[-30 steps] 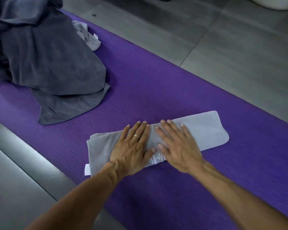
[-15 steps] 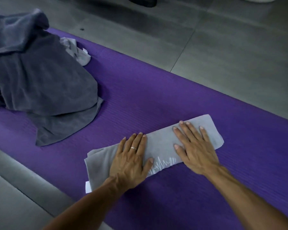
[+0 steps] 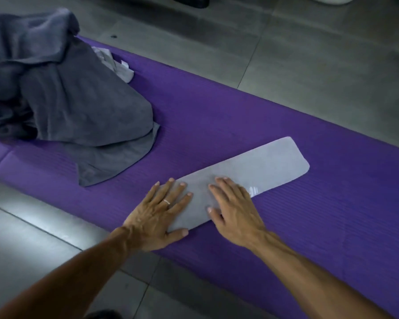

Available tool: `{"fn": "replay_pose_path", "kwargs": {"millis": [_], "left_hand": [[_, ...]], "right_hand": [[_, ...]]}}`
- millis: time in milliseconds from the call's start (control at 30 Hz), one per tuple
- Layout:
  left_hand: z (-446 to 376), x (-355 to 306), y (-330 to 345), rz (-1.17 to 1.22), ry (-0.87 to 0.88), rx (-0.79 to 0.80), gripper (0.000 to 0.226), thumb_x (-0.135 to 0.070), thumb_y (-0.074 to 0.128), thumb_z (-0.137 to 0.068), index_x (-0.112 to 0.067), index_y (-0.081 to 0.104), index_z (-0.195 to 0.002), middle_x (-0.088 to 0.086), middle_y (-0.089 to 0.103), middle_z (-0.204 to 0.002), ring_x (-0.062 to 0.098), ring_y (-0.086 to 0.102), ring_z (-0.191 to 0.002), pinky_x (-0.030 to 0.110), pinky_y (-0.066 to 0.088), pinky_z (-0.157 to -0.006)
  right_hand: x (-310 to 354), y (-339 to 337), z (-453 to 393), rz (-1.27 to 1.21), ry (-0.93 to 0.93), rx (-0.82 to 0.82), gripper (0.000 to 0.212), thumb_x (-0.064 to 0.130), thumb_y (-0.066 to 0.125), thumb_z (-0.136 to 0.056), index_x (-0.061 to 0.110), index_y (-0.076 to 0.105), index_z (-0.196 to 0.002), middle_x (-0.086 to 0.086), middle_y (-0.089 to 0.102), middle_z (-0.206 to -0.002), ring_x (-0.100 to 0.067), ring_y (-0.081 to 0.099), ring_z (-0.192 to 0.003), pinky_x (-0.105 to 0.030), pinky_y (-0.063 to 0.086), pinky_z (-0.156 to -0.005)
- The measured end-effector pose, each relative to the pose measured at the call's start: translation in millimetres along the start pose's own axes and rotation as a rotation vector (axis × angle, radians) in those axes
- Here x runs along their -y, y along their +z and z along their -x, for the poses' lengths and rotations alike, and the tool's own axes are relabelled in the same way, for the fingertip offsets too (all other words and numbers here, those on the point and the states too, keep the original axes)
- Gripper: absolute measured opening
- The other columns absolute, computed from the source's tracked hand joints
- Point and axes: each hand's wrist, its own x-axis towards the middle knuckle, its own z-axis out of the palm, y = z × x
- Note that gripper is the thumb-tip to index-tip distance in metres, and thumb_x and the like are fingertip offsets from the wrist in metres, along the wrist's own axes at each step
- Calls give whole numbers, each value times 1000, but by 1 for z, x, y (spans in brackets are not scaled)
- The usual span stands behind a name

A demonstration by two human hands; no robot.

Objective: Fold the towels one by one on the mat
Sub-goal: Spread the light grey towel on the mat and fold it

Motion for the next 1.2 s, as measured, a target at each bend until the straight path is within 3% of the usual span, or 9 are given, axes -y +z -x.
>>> {"fn": "replay_pose_path", "kwargs": {"millis": [133, 367, 467, 533, 633, 800, 900, 1000, 1200], "left_hand": [[19, 27, -8, 35, -45, 128, 91, -84, 16, -81, -35, -18, -150, -9, -24, -157, 18, -17, -147, 44, 0, -121], [24, 27, -21, 366, -119, -16, 88, -83, 12, -81, -32, 24, -151, -10, 18, -159, 9, 20, -145, 39, 21, -118], [15, 23, -46, 814, -295, -79, 82, -85, 30, -74, -26, 61, -121, -7, 64, -121, 9, 58, -110, 32, 46, -97], [1, 21, -62, 1027, -332, -106, 71, -80, 46, -68, -20, 66, -101, -3, 69, -95, 12, 64, -88, 32, 52, -79], [-18, 10, -76, 1388, -300, -132, 64, -53, 75, -56, -18, 64, -109, -1, 71, -102, 11, 67, -96, 26, 53, -83], [-48, -30, -74, 1594, -241, 18, 59, -18, 80, -61, -19, 63, -118, 2, 70, -114, 17, 64, -110, 36, 49, -97], [-59, -59, -71, 1556, -231, 37, 38, -17, 77, -80, -21, 64, -116, -4, 72, -109, 11, 66, -104, 26, 53, -87], [-73, -84, -69, 1439, -238, 51, 22, -20, 68, -89, -15, 66, -110, -4, 73, -101, 5, 69, -91, 15, 52, -71], [-106, -119, -71, 1286, -360, 3, 12, -32, 69, -87, -22, 64, -92, -11, 69, -85, 0, 68, -75, 13, 48, -56]], "right_hand": [[38, 17, 10, -24, -131, 82, 65, 52, 52, -82, 21, 45, -139, -4, 28, -156, -24, 15, -147, -46, 16, -119], [62, 13, -6, -35, -176, -69, 20, 26, 49, -90, 15, 62, -100, -2, 59, -110, -20, 55, -102, -38, 49, -85], [67, -11, -13, -383, 121, -25, 8, 19, 47, -98, 14, 52, -98, 2, 59, -91, -18, 54, -83, -30, 38, -70], [64, -29, -19, -597, 369, 15, 13, 23, 43, -101, 16, 49, -91, 5, 56, -81, -14, 51, -74, -28, 34, -63], [45, -51, -23, -976, 670, -35, 22, 25, 44, -101, 16, 60, -90, 2, 66, -88, -14, 60, -82, -27, 47, -71], [10, -73, -2, -1656, 848, -30, 26, 15, 45, -99, 8, 66, -111, -10, 71, -112, -25, 66, -105, -44, 50, -97], [-14, -75, 13, -1649, 817, -16, 39, 22, 50, -85, 5, 64, -117, -11, 67, -113, -33, 62, -104, -49, 47, -97], [-39, -84, 24, -1550, 757, -76, 34, 32, 58, -67, 14, 66, -94, -8, 58, -88, -28, 50, -80, -39, 43, -73], [-84, -88, 22, -1063, 705, -111, 25, 26, 77, -81, 21, 68, -103, 3, 73, -95, -15, 71, -87, -34, 57, -76]]}}
